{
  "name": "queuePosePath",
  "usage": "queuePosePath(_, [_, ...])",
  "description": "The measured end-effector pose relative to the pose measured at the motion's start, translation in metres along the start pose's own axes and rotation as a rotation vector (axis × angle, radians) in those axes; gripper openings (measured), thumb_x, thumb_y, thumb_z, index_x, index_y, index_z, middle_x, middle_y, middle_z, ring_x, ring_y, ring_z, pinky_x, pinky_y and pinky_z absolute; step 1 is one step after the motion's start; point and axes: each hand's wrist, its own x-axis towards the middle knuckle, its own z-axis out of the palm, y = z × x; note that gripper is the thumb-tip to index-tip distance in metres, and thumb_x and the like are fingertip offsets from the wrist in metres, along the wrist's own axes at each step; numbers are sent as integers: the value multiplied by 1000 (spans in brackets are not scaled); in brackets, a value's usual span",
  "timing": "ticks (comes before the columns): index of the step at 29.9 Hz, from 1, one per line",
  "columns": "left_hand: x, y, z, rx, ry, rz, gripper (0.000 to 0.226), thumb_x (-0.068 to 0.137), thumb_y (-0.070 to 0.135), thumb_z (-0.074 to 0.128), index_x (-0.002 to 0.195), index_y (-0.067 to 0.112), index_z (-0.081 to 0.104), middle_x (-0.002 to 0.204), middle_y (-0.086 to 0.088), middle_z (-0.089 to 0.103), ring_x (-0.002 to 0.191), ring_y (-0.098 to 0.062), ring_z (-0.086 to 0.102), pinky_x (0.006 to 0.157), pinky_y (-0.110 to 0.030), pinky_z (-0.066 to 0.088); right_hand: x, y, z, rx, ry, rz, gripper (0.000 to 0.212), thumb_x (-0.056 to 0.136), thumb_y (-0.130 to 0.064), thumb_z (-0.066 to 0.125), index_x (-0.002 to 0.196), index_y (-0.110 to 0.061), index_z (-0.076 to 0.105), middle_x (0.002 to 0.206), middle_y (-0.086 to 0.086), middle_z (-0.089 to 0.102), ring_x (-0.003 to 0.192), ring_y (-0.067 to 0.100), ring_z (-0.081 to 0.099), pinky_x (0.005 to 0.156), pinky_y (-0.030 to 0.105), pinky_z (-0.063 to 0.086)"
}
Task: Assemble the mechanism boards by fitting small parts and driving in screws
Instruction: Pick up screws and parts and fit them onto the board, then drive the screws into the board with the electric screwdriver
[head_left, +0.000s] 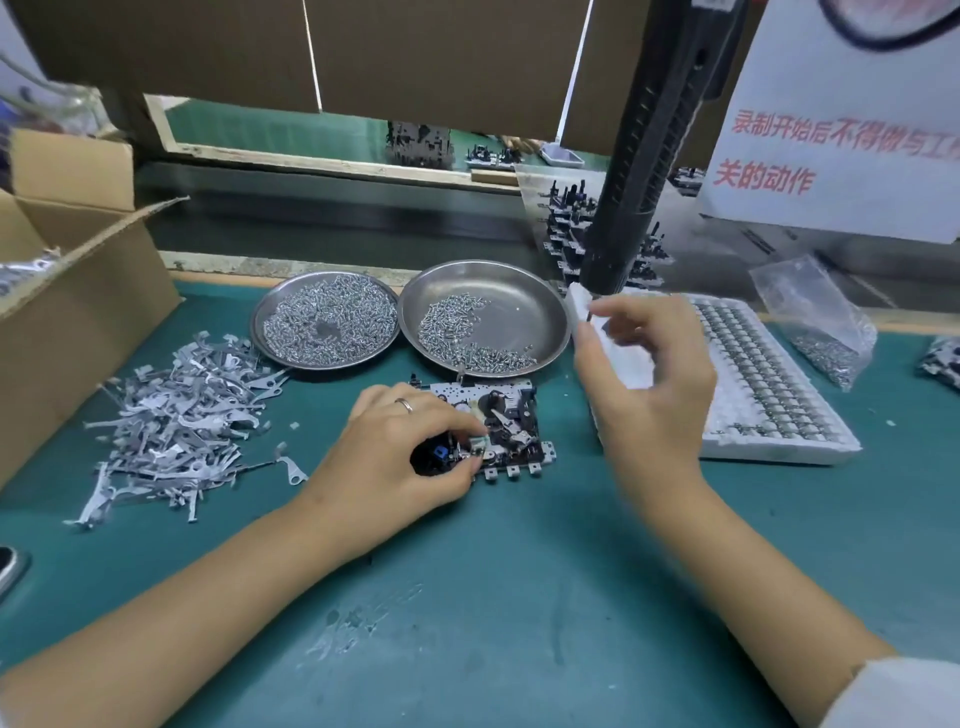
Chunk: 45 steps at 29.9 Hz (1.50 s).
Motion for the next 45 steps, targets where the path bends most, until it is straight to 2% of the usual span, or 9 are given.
queuePosePath(2, [0,-1,1,-20,9,-2,21,72,33,70,92,27,73,88,22,64,91,0,50,92,-31,34,25,0,-5,6,128,106,39,82,-23,68,115,-23,47,105,5,52,98,14,52,89,30,44])
queuePosePath(4, [0,-2,1,-28,22,5,21,70,33,71,91,28,73,87,25,62,90,1,50,92,-30,34,54,-3,-8,10,72,202,62,83,-31,69,133,-25,33,120,-1,51,112,11,51,100,35,42])
queuePosePath(7, [1,-3,2,-44,37,2,21,69,35,71,90,31,73,86,28,62,90,4,50,92,-27,32,86,-6,-1,45,-43,229,81,83,-31,71,146,-18,21,122,-20,48,107,-10,49,99,16,40])
queuePosePath(9, [1,-3,2,-53,43,-3,21,69,36,71,89,33,74,86,26,64,91,4,50,93,-26,32,96,-7,8,57,-42,249,84,84,-30,71,147,-17,18,122,-20,46,108,-8,47,100,15,36])
queuePosePath(11, [2,-3,3,-61,45,-8,21,68,37,71,89,34,74,85,27,64,91,5,50,93,-26,33,99,-9,14,117,2,247,79,86,-23,69,146,-19,18,110,-23,50,97,-11,54,91,11,42])
queuePosePath(15, [3,-2,1,-80,48,-18,22,68,38,71,90,33,75,84,26,63,90,6,48,93,-26,34,93,-22,21,253,44,197,62,88,-14,63,137,-20,25,89,-6,56,72,12,62,72,30,56])
queuePosePath(21, [3,1,-1,-78,27,-30,23,70,33,72,92,29,75,89,17,68,90,-6,54,95,-29,33,49,-47,36,624,-87,177,29,85,-4,57,101,-19,38,65,8,47,37,23,47,43,27,42])
queuePosePath(40, [4,3,0,-45,37,-3,23,66,29,73,86,17,75,81,19,59,83,-13,53,86,-43,42,15,-47,55,791,-33,223,25,87,-2,54,98,-18,37,55,5,42,33,21,41,40,25,37])
queuePosePath(45, [4,3,0,-62,53,20,19,65,27,74,80,16,74,80,31,51,82,-10,50,84,-42,42,13,-47,56,800,-33,228,26,87,-2,54,99,-19,38,54,5,41,33,23,39,40,27,36])
